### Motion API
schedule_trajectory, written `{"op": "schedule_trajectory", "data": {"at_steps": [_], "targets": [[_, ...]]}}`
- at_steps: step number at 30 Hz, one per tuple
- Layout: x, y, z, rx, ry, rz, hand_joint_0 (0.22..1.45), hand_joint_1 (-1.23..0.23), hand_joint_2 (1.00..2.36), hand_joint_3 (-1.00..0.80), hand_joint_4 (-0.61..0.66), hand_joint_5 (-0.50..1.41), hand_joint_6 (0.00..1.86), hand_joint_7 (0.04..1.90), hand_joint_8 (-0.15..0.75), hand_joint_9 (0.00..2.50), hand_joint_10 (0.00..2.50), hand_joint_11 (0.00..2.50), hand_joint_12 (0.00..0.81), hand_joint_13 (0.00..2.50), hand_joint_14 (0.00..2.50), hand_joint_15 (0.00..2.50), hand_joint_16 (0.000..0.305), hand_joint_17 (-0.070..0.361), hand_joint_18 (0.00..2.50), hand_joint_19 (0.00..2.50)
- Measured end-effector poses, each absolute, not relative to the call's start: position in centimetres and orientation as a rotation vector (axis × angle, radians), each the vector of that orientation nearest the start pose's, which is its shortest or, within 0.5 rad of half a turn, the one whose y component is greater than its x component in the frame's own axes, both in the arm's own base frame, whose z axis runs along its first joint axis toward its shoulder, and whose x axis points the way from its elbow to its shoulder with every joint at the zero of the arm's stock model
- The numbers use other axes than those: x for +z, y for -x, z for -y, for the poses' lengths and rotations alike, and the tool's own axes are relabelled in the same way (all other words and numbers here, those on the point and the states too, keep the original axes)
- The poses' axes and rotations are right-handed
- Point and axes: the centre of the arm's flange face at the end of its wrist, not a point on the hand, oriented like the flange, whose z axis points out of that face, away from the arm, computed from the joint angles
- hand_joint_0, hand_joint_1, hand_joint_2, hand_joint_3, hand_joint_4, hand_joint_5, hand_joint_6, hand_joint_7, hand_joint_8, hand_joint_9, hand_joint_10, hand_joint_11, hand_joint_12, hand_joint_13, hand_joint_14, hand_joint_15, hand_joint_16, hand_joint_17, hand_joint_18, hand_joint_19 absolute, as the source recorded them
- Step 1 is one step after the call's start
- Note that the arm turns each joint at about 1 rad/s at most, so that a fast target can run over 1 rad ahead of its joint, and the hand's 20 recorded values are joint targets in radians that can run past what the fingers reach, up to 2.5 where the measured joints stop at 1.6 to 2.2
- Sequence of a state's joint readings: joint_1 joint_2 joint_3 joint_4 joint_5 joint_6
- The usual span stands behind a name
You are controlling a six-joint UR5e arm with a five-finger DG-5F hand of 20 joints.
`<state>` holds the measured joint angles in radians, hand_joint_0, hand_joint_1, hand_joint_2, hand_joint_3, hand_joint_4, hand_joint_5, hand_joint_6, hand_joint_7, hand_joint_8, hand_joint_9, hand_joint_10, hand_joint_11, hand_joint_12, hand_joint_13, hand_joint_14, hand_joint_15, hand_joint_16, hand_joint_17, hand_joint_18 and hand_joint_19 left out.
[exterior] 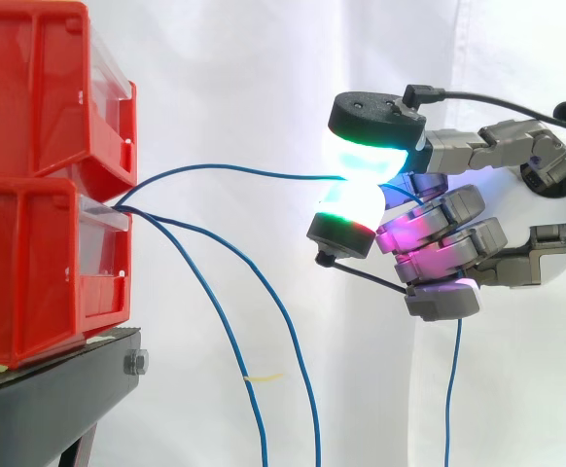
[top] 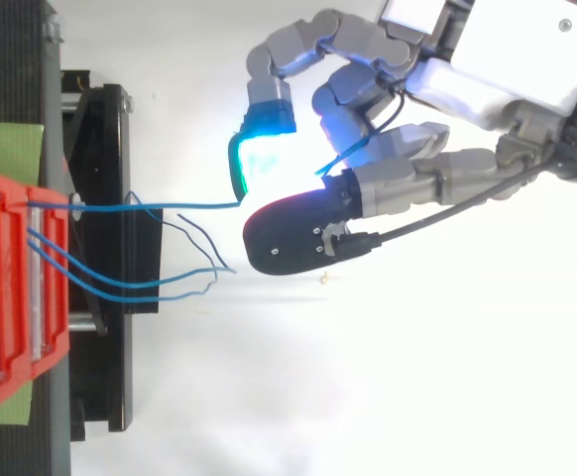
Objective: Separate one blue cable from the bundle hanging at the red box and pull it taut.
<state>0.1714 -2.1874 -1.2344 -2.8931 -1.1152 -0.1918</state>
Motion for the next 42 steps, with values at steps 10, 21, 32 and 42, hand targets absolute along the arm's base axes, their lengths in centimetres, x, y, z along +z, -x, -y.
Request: {"op": "schedule_trajectory", "data": {"at_steps": [10, 21, 32, 42], "targets": [[29.82, -72.86, 5.37, 0.832, -1.222, -1.13, 0.66, -0.76, 1.02, -0.05, 0.16, -0.15, 0.94, 1.43, 0.359, 0.93, 1.88, 1.36, 0.357, 1.1, 1.88, 1.34, 0.044, 0.098, 1.2, 1.29], [29.81, -72.87, 5.35, 0.832, -1.222, -1.13, 0.66, -0.76, 1.02, -0.05, 0.16, -0.15, 0.94, 1.43, 0.36, 0.94, 1.88, 1.37, 0.361, 1.11, 1.88, 1.35, 0.043, 0.098, 1.2, 1.29], [29.82, -72.86, 5.41, 0.832, -1.222, -1.129, 0.66, -0.76, 1.02, -0.05, 0.16, -0.15, 0.94, 1.43, 0.361, 0.94, 1.87, 1.38, 0.356, 1.11, 1.88, 1.37, 0.044, 0.099, 1.2, 1.28], [29.82, -72.87, 5.39, 0.832, -1.222, -1.13, 0.66, -0.76, 1.02, -0.05, 0.16, -0.15, 0.94, 1.44, 0.36, 0.94, 1.87, 1.38, 0.352, 1.11, 1.88, 1.37, 0.044, 0.099, 1.2, 1.29]]}}
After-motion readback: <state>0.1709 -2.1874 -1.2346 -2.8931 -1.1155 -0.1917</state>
